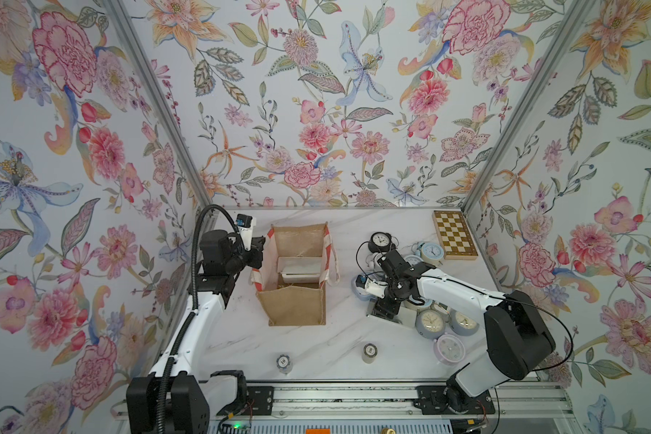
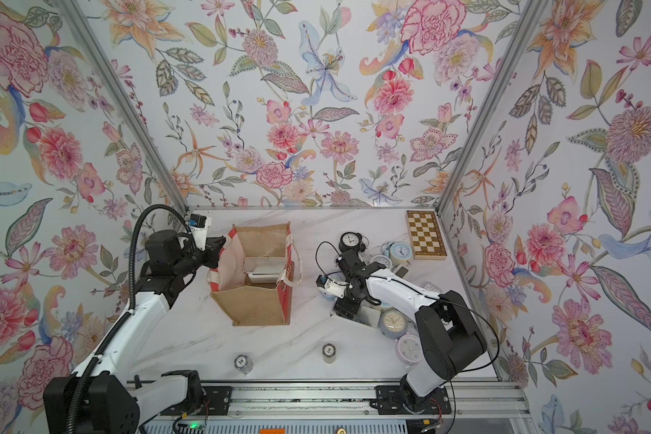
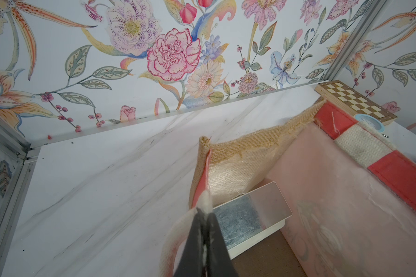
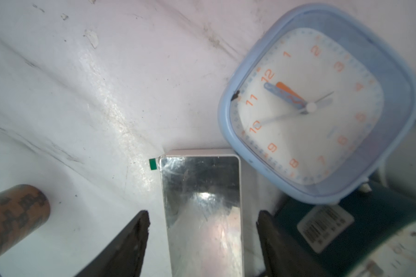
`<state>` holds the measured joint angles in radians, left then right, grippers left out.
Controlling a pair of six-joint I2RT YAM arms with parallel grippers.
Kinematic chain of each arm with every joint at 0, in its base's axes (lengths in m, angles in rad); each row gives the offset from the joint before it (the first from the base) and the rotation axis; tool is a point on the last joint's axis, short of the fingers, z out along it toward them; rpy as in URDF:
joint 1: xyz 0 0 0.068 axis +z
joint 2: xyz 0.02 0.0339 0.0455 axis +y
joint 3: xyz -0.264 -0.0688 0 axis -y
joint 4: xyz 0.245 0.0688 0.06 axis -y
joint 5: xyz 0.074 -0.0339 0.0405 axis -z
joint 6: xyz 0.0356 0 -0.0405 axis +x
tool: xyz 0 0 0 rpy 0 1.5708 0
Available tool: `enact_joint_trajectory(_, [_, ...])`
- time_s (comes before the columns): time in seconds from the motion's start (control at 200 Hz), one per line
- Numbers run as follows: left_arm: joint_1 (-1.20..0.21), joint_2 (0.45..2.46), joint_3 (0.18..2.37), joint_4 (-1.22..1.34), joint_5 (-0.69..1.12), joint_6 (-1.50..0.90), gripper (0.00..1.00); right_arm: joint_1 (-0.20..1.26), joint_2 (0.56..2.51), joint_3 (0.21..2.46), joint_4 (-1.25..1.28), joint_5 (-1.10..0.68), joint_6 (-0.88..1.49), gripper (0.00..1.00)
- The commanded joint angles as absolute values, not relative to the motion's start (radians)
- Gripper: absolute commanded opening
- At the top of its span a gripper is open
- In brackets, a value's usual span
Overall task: Put the alarm clock into the canvas bag
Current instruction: Pick up the alarm from the center of the board.
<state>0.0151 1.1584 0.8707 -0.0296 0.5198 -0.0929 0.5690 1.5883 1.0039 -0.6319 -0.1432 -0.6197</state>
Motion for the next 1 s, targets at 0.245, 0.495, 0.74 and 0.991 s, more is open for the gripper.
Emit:
enact_joint_trajectory(0.245, [0.020,1.166,0.871,-0.021,0.520,-0.078,0.05,0.551,1.627,0.974,-0.705,-0.156,-0.662,0.75])
enact_joint_trajectory(0.495, [0.020,1.170,0.873,-0.023,0.517,-0.075,0.05,0.555,1.662,0.972,-0.713,-0.139,-0.677,0.75])
enact_joint_trajectory(0.74, [0.020,1.175,0.877,-0.027,0.517,-0.072,0.05,0.556,1.684,0.983,-0.713,-0.076,-0.704,0.76])
enact_joint_trajectory(0.991, [0.019,1.179,0.878,-0.028,0.518,-0.072,0.05,0.566,1.692,0.979,-0.715,-0.064,-0.723,0.73])
